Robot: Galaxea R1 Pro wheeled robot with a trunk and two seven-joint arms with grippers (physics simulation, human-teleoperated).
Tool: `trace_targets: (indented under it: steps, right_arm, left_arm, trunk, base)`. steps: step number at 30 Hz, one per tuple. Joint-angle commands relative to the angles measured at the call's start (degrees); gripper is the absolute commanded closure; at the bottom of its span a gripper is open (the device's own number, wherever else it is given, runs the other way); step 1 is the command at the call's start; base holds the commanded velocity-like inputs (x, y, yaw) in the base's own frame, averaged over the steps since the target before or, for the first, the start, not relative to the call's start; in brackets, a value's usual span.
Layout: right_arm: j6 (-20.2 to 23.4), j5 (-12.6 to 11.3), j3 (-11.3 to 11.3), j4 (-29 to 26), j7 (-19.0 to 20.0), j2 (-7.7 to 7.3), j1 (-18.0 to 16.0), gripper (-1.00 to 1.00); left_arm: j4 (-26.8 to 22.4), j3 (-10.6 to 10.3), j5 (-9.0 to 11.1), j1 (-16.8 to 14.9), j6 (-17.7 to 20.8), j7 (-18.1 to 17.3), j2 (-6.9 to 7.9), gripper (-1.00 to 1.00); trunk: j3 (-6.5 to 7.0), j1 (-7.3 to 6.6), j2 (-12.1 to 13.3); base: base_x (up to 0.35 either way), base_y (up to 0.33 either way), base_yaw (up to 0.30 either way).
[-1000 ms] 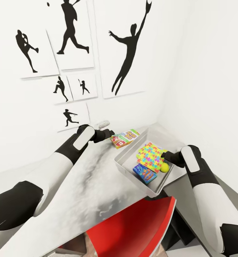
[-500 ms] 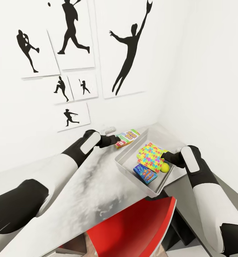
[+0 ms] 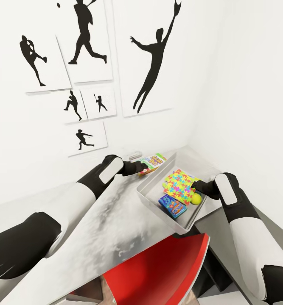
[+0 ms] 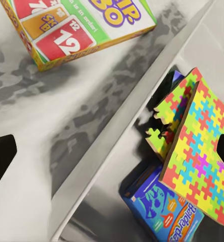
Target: Put all the toys in the child's room - the three board games (two on the bed and one on the table), the two jigsaw puzzles on the table, and the tennis ball on the table - inside the toy box on the table in the child's room.
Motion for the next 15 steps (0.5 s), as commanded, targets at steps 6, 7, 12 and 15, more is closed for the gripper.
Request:
trace_targets:
  steps: [6,7,12,15]
  right_arm:
    - [0.1,-0.7,0.0,0.0,-0.6,-0.01,0.0,-1.0]
    - [0.1,-0.7,0.0,0.0,-0.6,-0.01,0.0,-1.0]
    - [0.1,-0.7,0.0,0.1,-0.6,0.01,0.0,-1.0]
    - [0.1,-0.7,0.0,0.1,-0.6,0.02,0.0,-1.0]
  left_arm:
    - [0.0,-0.5,0.6,0.0,0.0,0.0,-0.22,-1.0]
    - [0.0,-0.7,0.6,0.0,0.0,-0.1,-0.25,-1.0]
    - [0.1,-2.1,0.5,0.0,-0.1,-0.4,-0.32,-1.0]
    - [0.3,-2.7,0.5,0.0,-0.1,-0.8,-0.37,-1.0]
  trunk:
    - [-0.11,0.03,-0.1]
    - [-0.11,0.03,-0.1]
    - [-0.11,0.03,-0.1]
    - [-0.11,0.03,-0.1]
  base:
    - [0.0,0.0,0.0]
    - [0.0,0.0,0.0]
    - [0.0,0.0,0.0]
    - [0.0,0.0,0.0]
